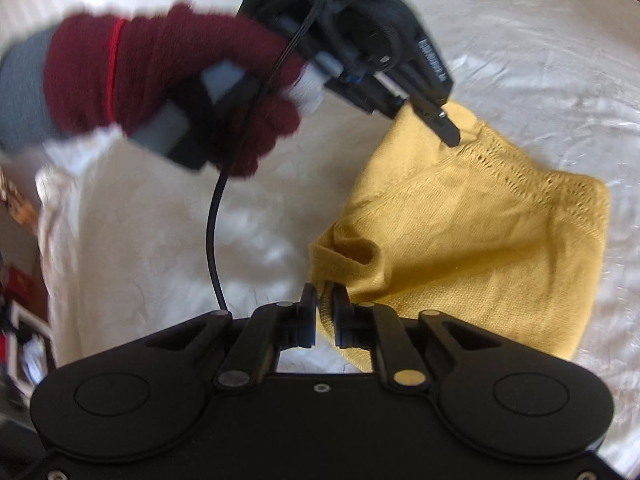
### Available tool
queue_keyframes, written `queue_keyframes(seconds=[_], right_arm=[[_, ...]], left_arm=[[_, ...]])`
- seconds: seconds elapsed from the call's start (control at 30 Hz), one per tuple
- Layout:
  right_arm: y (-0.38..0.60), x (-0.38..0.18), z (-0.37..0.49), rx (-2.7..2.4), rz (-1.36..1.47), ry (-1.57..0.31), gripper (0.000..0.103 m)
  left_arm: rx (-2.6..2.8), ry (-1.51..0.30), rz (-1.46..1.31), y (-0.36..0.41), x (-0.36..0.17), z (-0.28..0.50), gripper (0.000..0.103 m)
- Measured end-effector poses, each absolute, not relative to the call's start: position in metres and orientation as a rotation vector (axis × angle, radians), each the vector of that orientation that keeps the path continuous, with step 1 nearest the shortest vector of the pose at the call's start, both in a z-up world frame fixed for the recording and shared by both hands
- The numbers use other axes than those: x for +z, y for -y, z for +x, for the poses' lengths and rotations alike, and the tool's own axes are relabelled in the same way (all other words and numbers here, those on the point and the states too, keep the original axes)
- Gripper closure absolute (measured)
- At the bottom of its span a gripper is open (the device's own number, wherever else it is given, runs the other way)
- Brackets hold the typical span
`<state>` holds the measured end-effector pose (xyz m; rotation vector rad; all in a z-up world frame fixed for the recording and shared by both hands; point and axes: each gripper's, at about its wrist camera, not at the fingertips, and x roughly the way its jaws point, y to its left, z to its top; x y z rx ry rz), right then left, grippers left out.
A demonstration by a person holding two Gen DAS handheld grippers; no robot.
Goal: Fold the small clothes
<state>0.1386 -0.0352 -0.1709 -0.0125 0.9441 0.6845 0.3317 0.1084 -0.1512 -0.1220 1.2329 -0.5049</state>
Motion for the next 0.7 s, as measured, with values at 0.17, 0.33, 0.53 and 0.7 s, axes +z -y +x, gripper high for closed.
queue_keyframes(seconds=[0.17,0.33,0.53,0.7], right_arm=[[-0.002,-0.202,0.129,0.740,-0.195,-1.021,0.064],[0.021,-0.174,0.098,0.851,-0.142,-0.938,0.054],[0.071,-0.154,0.108,0.673,-0.016,-0.908,0.048],[0.088,-0.168,0.138,0.589,0.041,-0.963,0.048]], left_arm=[[-0.440,-1.270,-0.267,-0.138,-0.187,0.340,0.079],[-0.396,-1.183,-0.181,-0.145,-0.166,0.325,0.039],[-0.422,-1.082,-0.239,-0.150,-0.131,0.281,0.027],[-0.509,-1.093,-0.181,-0.128,-0.124,0.233,0.026]])
